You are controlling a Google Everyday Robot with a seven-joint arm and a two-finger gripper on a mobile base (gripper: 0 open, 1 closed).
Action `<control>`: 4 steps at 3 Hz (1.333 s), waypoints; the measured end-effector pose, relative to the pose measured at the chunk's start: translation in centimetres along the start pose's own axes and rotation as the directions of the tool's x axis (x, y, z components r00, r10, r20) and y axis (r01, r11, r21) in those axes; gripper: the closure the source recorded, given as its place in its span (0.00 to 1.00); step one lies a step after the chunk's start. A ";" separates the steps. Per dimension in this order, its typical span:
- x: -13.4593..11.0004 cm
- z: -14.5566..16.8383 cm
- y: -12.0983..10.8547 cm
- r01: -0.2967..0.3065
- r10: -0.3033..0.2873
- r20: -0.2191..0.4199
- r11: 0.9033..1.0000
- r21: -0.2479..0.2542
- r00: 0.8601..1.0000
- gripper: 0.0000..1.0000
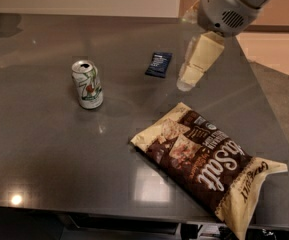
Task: Move 7up can near brown chip bag
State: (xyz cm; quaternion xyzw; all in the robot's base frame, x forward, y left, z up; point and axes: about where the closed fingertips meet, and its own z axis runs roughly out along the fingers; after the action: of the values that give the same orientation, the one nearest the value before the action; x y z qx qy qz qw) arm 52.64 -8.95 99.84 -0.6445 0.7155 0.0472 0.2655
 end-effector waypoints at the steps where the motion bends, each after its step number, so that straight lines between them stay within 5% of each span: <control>1: -3.3 3.7 -1.0 0.019 -0.018 0.032 0.999 -0.045 0.999 0.00; 4: -10.9 14.7 -1.8 -0.023 0.034 0.084 0.990 -0.136 0.996 0.00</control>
Offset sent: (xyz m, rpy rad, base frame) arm 0.0695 0.1350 -0.0575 0.0597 0.0940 0.0972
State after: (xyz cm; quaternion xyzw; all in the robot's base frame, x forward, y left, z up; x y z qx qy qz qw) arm 59.37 6.57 92.60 -0.6480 0.7077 0.1271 0.2511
